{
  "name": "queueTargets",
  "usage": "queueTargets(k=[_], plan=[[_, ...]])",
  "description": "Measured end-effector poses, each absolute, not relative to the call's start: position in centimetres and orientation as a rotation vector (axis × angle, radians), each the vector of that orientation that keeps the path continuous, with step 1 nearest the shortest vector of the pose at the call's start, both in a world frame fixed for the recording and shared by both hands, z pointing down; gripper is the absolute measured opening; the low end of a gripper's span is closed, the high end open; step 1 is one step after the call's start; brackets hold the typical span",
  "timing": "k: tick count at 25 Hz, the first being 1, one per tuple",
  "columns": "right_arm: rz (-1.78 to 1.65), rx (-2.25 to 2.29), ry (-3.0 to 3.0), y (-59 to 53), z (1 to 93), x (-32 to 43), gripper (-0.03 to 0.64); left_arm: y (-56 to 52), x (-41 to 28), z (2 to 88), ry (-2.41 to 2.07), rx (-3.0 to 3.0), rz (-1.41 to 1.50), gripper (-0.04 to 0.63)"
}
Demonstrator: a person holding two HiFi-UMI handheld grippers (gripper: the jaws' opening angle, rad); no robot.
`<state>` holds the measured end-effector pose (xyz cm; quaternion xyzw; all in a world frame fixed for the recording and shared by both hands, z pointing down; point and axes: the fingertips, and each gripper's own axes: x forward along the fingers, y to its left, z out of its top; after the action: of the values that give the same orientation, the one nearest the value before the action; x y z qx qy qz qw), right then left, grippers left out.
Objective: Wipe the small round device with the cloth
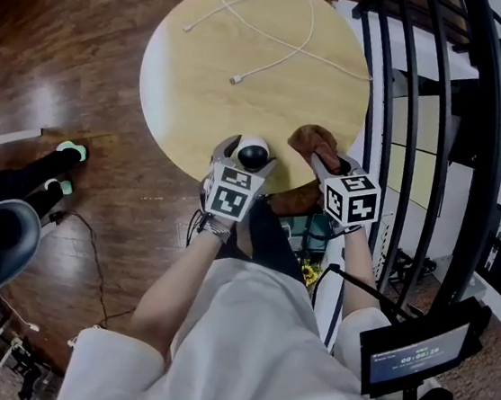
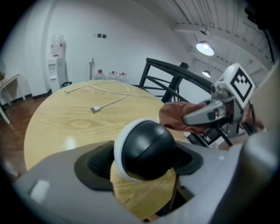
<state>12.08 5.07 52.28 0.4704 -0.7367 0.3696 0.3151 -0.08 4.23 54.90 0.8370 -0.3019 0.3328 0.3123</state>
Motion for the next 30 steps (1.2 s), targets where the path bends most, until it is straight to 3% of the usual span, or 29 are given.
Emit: queueTargets(k=[10, 24, 30], plan=[[1.175, 0.924, -2.198, 5.2, 48.6, 5.4, 0.088, 5.6, -0.2, 54.7, -0.191, 2.622, 1.051, 0.38], [1.226, 0.763, -2.289, 4.8, 45.4, 2.9, 0.087, 8.7, 1.8, 53.3, 0.461, 2.765, 1.041, 0.364], [1.239, 0.741, -2.245, 5.7, 46.3, 3.1, 0.089, 9.4, 1.4, 53.9, 0.508, 2.776, 1.102, 0.367]])
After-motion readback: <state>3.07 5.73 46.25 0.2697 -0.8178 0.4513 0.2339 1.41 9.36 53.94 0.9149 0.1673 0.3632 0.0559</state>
